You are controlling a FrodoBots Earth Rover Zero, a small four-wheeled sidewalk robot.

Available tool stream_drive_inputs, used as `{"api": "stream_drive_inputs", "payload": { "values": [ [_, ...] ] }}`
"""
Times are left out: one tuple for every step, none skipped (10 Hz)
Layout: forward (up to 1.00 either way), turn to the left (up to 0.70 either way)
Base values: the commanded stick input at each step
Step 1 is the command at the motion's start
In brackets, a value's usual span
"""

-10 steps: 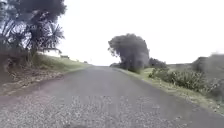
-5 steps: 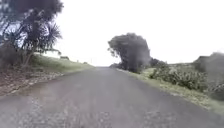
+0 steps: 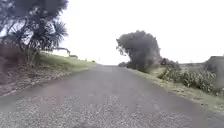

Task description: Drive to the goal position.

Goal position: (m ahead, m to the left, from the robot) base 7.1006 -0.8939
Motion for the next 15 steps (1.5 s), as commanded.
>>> {"api": "stream_drive_inputs", "payload": {
  "values": [
    [0.7, 0.03],
    [0.7, 0.03],
    [0.7, 0.03],
    [0.7, 0.03],
    [0.7, 0.03],
    [0.7, 0.03],
    [0.7, 0.03],
    [0.7, 0.03],
    [0.7, 0.03],
    [0.7, 0.03],
    [0.7, 0.17],
    [0.7, 0.34],
    [0.7, 0.35],
    [0.7, 0.35],
    [0.7, 0.31]
  ]
}}
